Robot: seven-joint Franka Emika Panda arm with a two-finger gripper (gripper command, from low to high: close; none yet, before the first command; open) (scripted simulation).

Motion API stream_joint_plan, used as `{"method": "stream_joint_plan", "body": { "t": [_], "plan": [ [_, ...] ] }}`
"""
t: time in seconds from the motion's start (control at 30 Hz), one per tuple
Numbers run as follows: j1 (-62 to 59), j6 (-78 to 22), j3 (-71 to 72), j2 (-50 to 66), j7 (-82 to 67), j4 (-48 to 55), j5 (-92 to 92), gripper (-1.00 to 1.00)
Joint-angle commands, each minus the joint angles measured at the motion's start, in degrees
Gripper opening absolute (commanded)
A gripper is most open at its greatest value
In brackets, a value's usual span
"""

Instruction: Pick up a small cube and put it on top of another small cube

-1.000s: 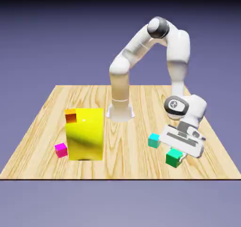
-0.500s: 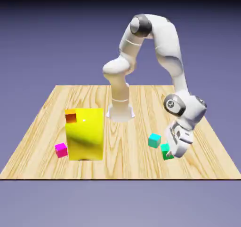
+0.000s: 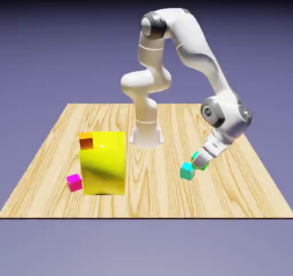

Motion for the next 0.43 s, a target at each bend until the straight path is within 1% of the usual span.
{"method": "stream_joint_plan", "body": {
  "t": [0.0, 0.07, 0.13, 0.27, 0.3, 0.33, 0.4],
  "plan": [
    [-1.88, -1.51, 2.08, -0.72, 1.95, -0.17, 0.21, -1.00],
    [-5.46, -4.28, 6.20, -1.69, 5.14, -0.86, 0.87, -1.00],
    [-5.82, -4.12, 7.29, -0.19, 3.83, -2.42, 0.63, -1.00],
    [-5.95, 5.56, 5.43, 4.45, 6.38, -8.14, -2.98, -1.00],
    [-5.95, 5.56, 5.43, 4.45, 6.38, -8.14, -2.98, 1.00],
    [-5.95, 5.56, 5.43, 4.45, 6.38, -8.14, -2.98, 1.00],
    [-5.88, 0.58, 6.39, 2.07, 5.07, -5.20, -1.12, 1.00]
  ]
}}
